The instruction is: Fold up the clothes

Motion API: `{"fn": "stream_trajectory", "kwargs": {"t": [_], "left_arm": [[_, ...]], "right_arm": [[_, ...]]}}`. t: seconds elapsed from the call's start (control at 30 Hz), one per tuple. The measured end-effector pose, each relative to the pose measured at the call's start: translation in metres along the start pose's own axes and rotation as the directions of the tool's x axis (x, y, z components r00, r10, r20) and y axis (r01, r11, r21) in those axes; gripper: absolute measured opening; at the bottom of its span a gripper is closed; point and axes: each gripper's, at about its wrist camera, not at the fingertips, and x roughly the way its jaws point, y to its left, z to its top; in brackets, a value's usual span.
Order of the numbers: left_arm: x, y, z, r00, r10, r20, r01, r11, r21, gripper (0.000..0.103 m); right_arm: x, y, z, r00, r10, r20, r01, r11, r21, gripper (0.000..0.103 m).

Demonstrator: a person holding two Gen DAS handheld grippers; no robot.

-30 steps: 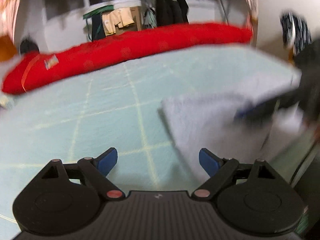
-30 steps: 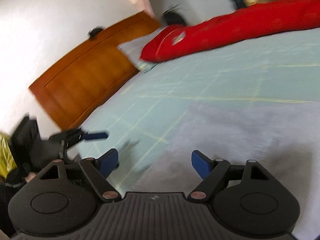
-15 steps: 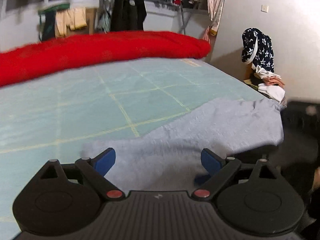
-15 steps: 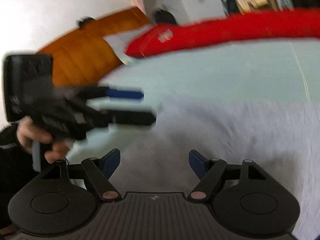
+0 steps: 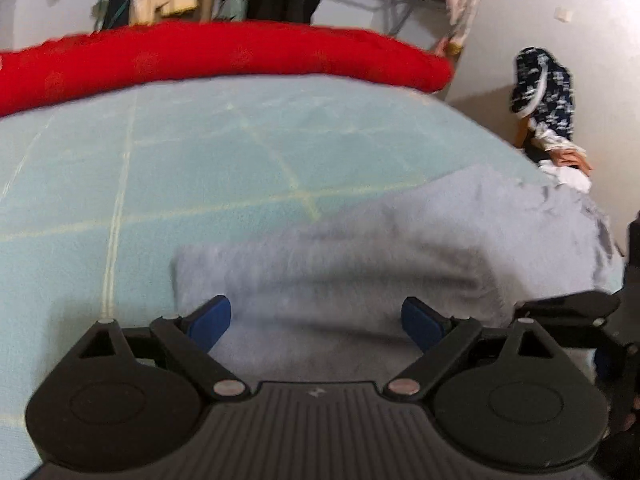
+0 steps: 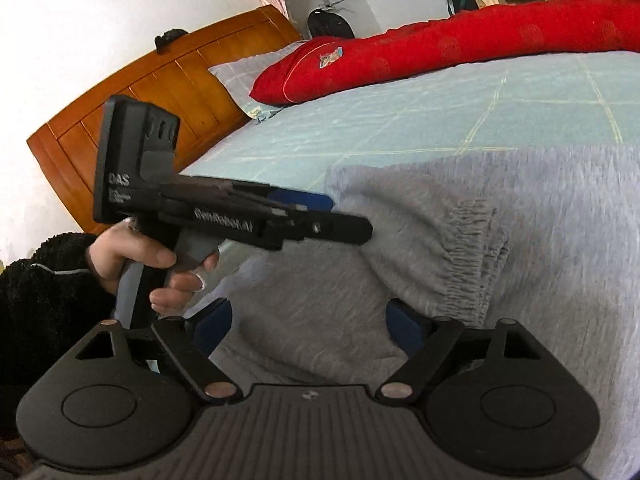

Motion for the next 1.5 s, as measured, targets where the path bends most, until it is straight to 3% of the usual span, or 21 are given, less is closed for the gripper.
{"fn": "stream_trajectory", "kwargs": {"t": [0.13,0.27,0.4,0.53,0.63,0.77,0.97,1.1,1.23,1.37,1.5], "left_arm": [[0.015,0.01,0.006,0.999,0.01,-0.036,-0.012,0.999,-0.048,0.092],[-0.004,0.007,-0.006,1.0,-0.022,-0.006,0.022,0.999,-0.038,0.092],[-0.029,0.019,-0.012,0.996,-0.062,0.056,0.068,0.991,-0.116,0.092],[-0.044,0.037,-0.004,0.985,-0.128,0.118,0.147,0.975,-0.164,0.092],[-0.051,0.052,-0.005,0.993,-0.055,0.105,0.071,0.985,-0.156,0.092],[-0.07,0.08,-0.017,0.996,-0.018,0.093,0.036,0.979,-0.201,0.092],[-0.086,0.098,-0.03,0.995,0.056,0.079,-0.039,0.979,-0.198,0.092],[-0.084,0.102,-0.036,0.996,0.043,0.082,-0.026,0.98,-0.196,0.093],[-0.078,0.101,-0.037,0.995,0.038,0.088,-0.02,0.979,-0.202,0.093],[-0.087,0.097,-0.04,0.993,0.058,0.101,-0.037,0.98,-0.193,0.093],[-0.1,0.096,-0.047,0.99,0.078,0.12,-0.052,0.976,-0.209,0.094]], "right_arm": [[-0.002,-0.001,0.004,1.0,0.005,0.0,-0.005,1.0,0.016,0.088],[-0.02,-0.005,0.023,0.998,0.07,0.005,-0.07,0.996,0.061,0.088],[-0.035,-0.017,0.072,0.99,0.137,0.014,-0.137,0.989,0.055,0.093],[-0.009,-0.03,0.13,0.975,0.216,-0.052,-0.214,0.976,0.047,0.098],[0.035,-0.045,0.158,0.947,0.272,-0.169,-0.26,0.962,0.087,0.098],[0.098,-0.073,0.169,0.879,0.362,-0.312,-0.3,0.926,0.228,0.098],[0.146,-0.081,0.163,0.806,0.428,-0.409,-0.336,0.899,0.279,0.098],[0.163,-0.075,0.168,0.77,0.464,-0.437,-0.372,0.884,0.283,0.1],[0.186,-0.071,0.176,0.77,0.483,-0.417,-0.38,0.872,0.31,0.101],[0.186,-0.063,0.188,0.82,0.417,-0.393,-0.337,0.905,0.258,0.101],[0.15,-0.057,0.199,0.839,0.423,-0.343,-0.365,0.904,0.223,0.101]]}}
